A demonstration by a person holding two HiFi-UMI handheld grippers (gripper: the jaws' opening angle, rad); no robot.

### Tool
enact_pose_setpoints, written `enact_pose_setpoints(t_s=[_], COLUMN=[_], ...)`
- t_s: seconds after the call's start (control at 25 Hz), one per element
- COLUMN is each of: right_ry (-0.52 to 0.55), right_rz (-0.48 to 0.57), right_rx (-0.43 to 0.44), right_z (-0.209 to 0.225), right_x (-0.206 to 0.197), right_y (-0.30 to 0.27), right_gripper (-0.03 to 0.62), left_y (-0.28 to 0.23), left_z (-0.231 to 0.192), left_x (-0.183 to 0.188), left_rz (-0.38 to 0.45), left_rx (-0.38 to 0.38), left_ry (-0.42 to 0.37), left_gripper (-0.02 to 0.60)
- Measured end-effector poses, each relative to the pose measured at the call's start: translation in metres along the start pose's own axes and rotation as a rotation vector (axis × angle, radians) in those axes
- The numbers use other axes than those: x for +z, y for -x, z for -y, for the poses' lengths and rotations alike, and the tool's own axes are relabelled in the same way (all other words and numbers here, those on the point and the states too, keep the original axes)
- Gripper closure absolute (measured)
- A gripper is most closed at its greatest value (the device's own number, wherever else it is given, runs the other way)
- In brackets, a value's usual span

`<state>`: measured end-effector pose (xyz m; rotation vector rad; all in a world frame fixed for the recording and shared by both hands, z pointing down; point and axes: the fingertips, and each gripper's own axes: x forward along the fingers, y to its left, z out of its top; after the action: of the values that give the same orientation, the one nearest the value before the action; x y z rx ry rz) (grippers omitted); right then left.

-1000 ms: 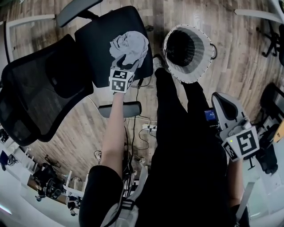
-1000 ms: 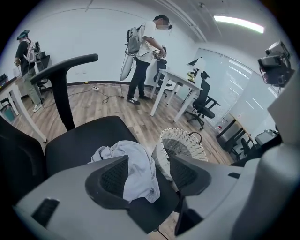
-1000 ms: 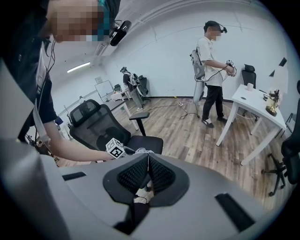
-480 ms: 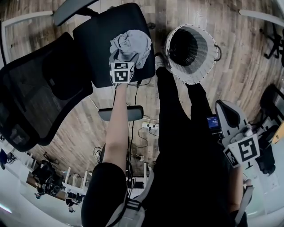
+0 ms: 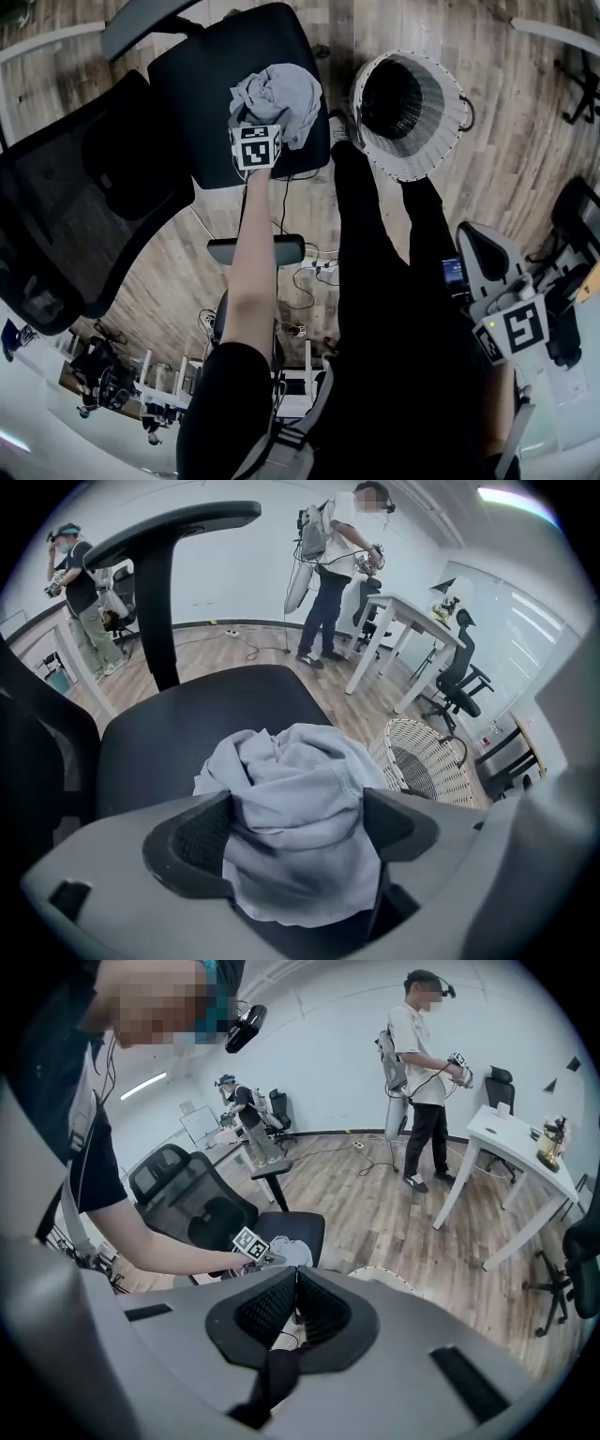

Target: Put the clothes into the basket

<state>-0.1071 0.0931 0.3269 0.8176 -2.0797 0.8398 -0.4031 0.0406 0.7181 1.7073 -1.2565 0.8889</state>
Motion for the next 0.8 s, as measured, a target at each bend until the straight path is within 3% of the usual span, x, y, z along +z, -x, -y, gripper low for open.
enact_pose_setpoints(t_s=[0.24, 0.8], right_ry=[-0.016, -0.091], right_rz=[-0.011, -0.011], right_rx=[-0.01, -0.042], right_z=[0.005, 0.011], right_x=[-0.003, -0.014], right_y=[-0.002, -0.005], right_gripper=[0.577, 0.577], left_y=[-0.017, -0.038], left_z=[0.003, -0.002], left_x=[-0.002, -0.011], left_rz=[-0.032, -0.048], left_rx=[-0.025, 0.014], left_ry=[0.002, 0.007], left_gripper=[0.15, 0.178])
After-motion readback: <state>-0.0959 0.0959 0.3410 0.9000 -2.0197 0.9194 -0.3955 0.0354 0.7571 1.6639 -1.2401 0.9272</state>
